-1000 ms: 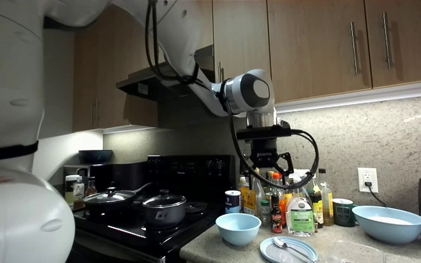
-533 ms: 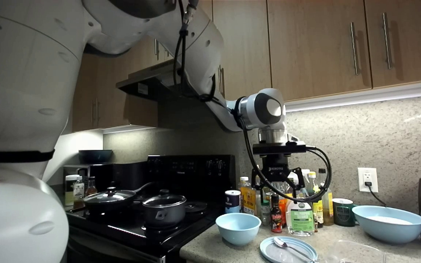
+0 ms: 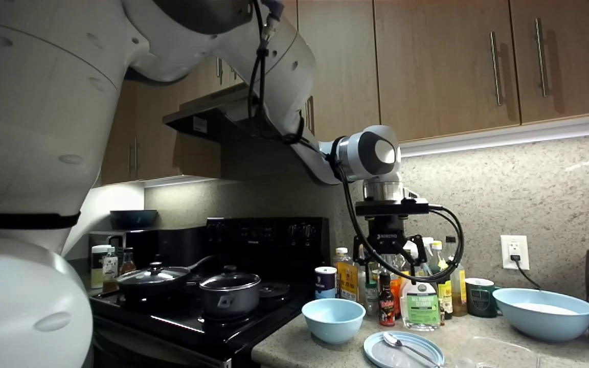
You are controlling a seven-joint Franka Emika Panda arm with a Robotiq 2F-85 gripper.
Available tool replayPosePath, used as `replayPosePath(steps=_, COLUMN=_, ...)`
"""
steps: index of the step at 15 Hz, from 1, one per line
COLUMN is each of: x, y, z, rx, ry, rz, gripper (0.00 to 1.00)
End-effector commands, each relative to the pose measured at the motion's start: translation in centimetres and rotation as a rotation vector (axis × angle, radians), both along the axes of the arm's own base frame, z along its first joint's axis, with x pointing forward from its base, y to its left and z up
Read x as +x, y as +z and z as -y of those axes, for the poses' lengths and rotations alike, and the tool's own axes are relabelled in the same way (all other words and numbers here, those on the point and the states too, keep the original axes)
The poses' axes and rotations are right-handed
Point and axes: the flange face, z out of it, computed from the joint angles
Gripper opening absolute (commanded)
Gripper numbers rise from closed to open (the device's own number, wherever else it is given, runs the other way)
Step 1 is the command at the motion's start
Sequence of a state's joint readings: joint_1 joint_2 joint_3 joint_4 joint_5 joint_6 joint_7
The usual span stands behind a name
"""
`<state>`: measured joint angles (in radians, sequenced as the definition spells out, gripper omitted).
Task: Put the fork inside the container
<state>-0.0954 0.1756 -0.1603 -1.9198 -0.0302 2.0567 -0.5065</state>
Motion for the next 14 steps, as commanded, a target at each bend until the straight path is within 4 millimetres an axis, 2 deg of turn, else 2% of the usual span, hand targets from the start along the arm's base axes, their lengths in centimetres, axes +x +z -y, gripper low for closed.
replayPosePath(steps=1, x=3.9, y=-2.6, z=2.4, rx=0.021, ry=-0.030, rz=-0.063, gripper=1.00)
replayPosePath(steps=6, x=8.0, y=-6.9, z=5.0, rx=0.038, ry=-0.049, rz=-0.166, gripper=1.00)
replayPosePath(steps=8, x=9.1, y=-8.9, z=6.1, rx=0.054, ry=-0.058, rz=-0.205, gripper=1.00)
replayPosePath(steps=9, x=7.7, y=-7.8, z=5.0, rx=0.015, ry=-0.051, rz=-0.181, gripper=1.00)
replayPosePath(steps=11, x=8.7, y=-9.4, z=5.8, rx=0.020, ry=-0.058, rz=-0.200, gripper=1.00)
replayPosePath(steps=14, x=9.2, y=-9.7, z=6.1, rx=0.022, ry=-0.059, rz=-0.203, gripper=1.00)
